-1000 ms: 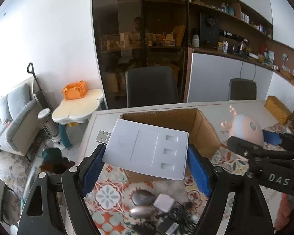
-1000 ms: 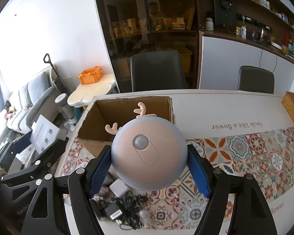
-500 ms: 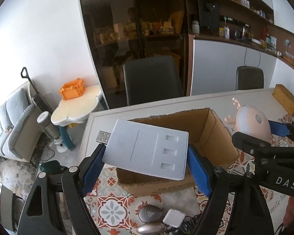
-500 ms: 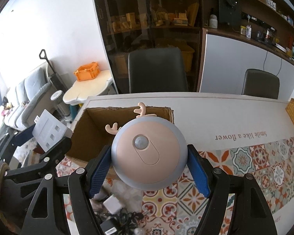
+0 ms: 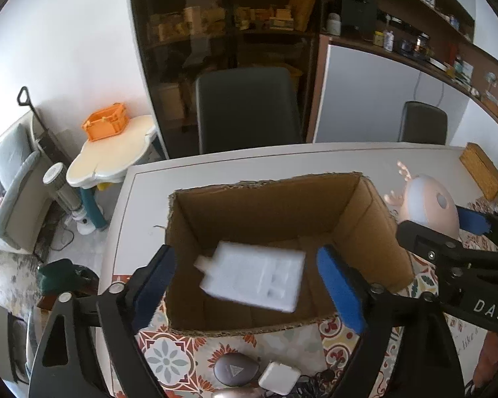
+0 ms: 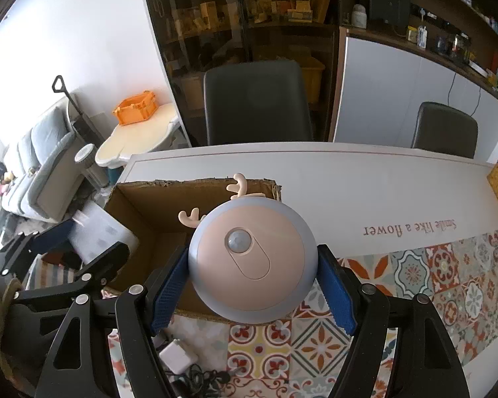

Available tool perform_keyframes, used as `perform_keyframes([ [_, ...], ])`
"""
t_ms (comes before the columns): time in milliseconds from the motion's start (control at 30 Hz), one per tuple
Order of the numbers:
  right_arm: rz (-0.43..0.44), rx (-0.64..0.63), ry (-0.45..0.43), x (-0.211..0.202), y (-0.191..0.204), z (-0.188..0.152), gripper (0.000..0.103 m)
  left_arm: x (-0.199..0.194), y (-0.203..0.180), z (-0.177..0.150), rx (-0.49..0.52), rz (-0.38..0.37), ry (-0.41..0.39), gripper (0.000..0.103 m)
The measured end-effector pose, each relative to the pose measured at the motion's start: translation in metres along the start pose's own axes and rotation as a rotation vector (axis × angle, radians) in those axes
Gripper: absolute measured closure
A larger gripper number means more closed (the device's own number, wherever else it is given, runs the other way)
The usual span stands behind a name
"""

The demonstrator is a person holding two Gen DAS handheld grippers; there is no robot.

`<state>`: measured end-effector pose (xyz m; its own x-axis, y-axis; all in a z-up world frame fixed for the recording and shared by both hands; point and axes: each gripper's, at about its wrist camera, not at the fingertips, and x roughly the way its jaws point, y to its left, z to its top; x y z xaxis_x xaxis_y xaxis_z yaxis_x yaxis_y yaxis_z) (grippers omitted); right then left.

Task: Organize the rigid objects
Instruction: 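Carry the plate and humidifier into the box and open both tools, then move the left tool back and grasp the black power bank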

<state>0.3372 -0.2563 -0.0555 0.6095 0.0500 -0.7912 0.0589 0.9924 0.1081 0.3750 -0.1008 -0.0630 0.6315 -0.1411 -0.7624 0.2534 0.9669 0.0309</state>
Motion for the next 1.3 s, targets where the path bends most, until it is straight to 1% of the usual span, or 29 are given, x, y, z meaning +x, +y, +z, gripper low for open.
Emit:
perform_keyframes([
  [33,-0.002,0.0,0.003,0.001,-0.001,0.0,0.028,0.0,0.001,0.0,-0.005,0.007,-0.002,0.009],
  [100,-0.002,0.0,0.006,0.003,0.0,0.001,0.028,-0.001,0.005,0.0,-0.011,0.031,-0.002,0.008],
  [300,0.019,-0.012,0.022,0.009,0.006,0.006,0.028,-0.013,0.021,-0.006,-0.028,0.137,-0.022,0.005],
  [500,0.046,-0.047,0.018,0.014,0.024,0.006,0.028,-0.028,0.036,-0.012,-0.05,0.175,-0.054,0.003],
  [533,0.049,-0.052,0.009,0.013,0.027,0.007,0.024,-0.03,0.037,-0.012,-0.051,0.176,-0.059,0.003],
  [600,0.026,-0.063,-0.021,0.008,0.031,0.006,0.018,-0.036,0.04,-0.014,-0.058,0.173,-0.066,0.003],
  [667,0.011,-0.07,-0.033,0.003,0.034,0.005,0.018,-0.041,0.041,-0.018,-0.066,0.173,-0.07,0.003],
  [867,0.001,-0.05,-0.038,-0.015,0.034,-0.008,0.018,-0.061,0.041,-0.031,-0.062,0.15,-0.089,0.003],
  [1033,0.005,-0.045,-0.045,-0.032,0.038,-0.025,0.018,-0.076,0.041,-0.044,-0.062,0.143,-0.101,0.003],
  [1100,0.004,-0.047,-0.053,-0.038,0.039,-0.031,0.018,-0.08,0.041,-0.047,-0.066,0.129,-0.1,0.003],
  [1200,0.005,-0.048,-0.066,-0.048,0.04,-0.042,0.018,-0.088,0.041,-0.058,-0.064,0.125,-0.101,0.003],
  [1300,0.001,-0.052,-0.073,-0.056,0.044,-0.053,0.018,-0.095,0.041,-0.07,-0.07,0.106,-0.097,0.003],
])
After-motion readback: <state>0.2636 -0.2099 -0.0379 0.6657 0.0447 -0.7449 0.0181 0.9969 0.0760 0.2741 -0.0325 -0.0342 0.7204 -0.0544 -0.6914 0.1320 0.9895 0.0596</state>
